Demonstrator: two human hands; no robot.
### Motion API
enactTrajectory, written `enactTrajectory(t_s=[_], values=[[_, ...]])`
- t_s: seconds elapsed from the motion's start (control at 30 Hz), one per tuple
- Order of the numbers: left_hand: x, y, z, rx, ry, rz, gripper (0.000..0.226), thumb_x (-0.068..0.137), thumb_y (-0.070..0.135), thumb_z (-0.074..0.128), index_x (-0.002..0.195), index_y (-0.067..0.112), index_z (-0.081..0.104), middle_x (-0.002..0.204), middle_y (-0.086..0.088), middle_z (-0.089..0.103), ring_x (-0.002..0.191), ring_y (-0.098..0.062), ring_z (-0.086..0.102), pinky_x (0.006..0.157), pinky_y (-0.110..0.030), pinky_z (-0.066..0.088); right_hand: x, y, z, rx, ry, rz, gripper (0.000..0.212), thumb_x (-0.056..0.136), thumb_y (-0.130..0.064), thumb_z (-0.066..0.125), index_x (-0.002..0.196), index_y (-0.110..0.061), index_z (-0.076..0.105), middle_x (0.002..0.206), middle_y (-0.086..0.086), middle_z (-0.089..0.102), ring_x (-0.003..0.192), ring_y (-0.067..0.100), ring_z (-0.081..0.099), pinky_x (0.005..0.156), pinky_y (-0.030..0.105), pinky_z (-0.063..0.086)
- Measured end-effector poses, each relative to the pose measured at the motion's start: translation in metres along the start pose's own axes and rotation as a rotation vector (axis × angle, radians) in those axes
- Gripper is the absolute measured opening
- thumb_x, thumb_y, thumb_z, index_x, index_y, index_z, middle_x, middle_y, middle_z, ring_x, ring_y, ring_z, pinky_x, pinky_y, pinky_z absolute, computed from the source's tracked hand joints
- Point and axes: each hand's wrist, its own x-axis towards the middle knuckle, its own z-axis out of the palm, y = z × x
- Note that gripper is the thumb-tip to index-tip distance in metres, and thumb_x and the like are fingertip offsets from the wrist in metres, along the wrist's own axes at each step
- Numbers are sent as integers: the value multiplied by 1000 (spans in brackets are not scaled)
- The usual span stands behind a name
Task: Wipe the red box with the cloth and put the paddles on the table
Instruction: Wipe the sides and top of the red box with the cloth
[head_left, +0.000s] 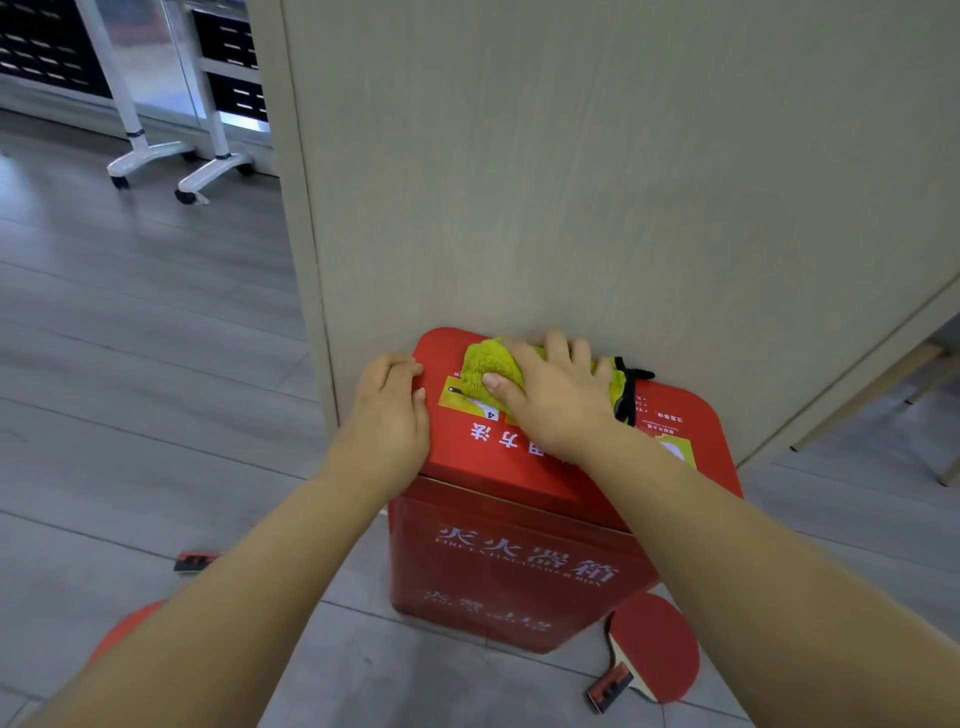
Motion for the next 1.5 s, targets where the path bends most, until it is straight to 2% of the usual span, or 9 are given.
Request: enactTrajectory(t_s=[0.23, 0.4, 0.53, 0.67, 0.83, 1.07, 1.23, 1.4, 1.5], values=[[-7, -3, -9, -57, -30, -81, 32, 96, 12, 45, 124, -2, 52, 124, -19, 51, 117, -31, 48, 96, -25, 29, -68, 3, -1, 18, 15, -244, 83, 75, -78, -1, 138, -41, 38, 132, -4, 38, 120, 21, 32, 99, 39, 14], [-27, -14, -20, -42, -94, -28, 55, 91, 38, 34, 135, 8, 48, 132, -9, 55, 122, -24, 51, 101, -24, 33, -67, 7, 0, 19, 29, -282, 87, 75, -78, -10, 136, -42, 40, 129, -5, 40, 116, 20, 33, 98, 41, 20], [-32, -14, -18, -61, -45, -26, 44, 97, 33, 42, 135, 11, 49, 136, -5, 54, 123, -20, 51, 101, -24, 34, -38, 1, -4, 6, -11, -215, 83, 71, -78, 0, 139, -46, 33, 131, -6, 35, 117, 20, 30, 100, 42, 22], [-31, -17, -18, -156, -28, -77, 39, 97, 26, 47, 135, 16, 49, 135, 0, 54, 122, -14, 50, 98, -17, 33, 11, -14, 0, 3, -5, -72, 57, 90, -67, 25, 141, -42, 32, 138, 2, 33, 124, 27, 28, 103, 48, 22], [-28, -21, -18, -286, -57, -137, 37, 96, 26, 47, 132, 18, 49, 133, 4, 55, 122, -12, 52, 104, -34, 41, 41, -42, 10, -69, 103, 66, 49, 95, -60, 28, 135, -35, 38, 136, 8, 34, 121, 33, 33, 99, 53, 25], [-27, -19, -22, -297, -96, -177, 31, 96, 27, 46, 125, 15, 50, 130, 0, 58, 119, -16, 54, 101, -35, 43, 22, -36, 1, 25, -9, -79, 50, 93, -61, 32, 138, -39, 36, 137, 4, 34, 124, 29, 30, 104, 50, 20], [-25, -20, -27, -210, -137, -119, 26, 97, 21, 46, 119, 10, 54, 122, -3, 61, 114, -19, 55, 79, -15, 33, -34, -31, -2, 23, -6, -308, 67, 80, -72, 12, 137, -45, 35, 130, -6, 35, 117, 19, 29, 99, 41, 19], [-25, -31, -28, -283, -199, -80, 27, 98, 20, 44, 122, 11, 52, 136, 2, 52, 127, -11, 47, 100, -18, 34, -43, -17, -1, 41, -26, -396, 79, 73, -81, 1, 136, -47, 36, 129, -10, 36, 118, 16, 29, 102, 40, 18], [-27, -34, -26, -327, -206, -92, 17, 98, 20, 44, 113, 16, 51, 135, 7, 53, 125, -8, 48, 93, -16, 37, -18, -22, 1, 52, -7, -316, 76, 73, -75, 5, 137, -48, 35, 129, -9, 36, 117, 18, 30, 101, 42, 20]])
